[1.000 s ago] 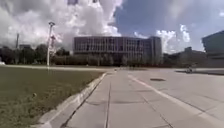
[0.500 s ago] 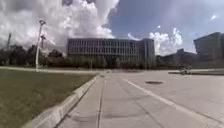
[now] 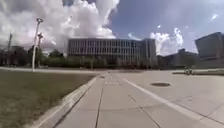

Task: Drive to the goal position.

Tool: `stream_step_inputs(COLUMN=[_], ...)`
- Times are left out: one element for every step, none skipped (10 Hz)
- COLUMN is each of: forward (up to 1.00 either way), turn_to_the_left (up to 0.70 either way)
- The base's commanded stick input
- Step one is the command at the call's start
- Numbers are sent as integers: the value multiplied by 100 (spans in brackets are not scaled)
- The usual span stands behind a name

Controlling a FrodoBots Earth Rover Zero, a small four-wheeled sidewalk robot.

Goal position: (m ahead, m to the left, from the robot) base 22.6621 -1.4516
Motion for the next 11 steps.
stream_step_inputs(forward=[100,100,100,100,100,100,100,100,100,100,100], turn_to_the_left=[0,0,0,0,0,0,0,0,-4,-30,-38])
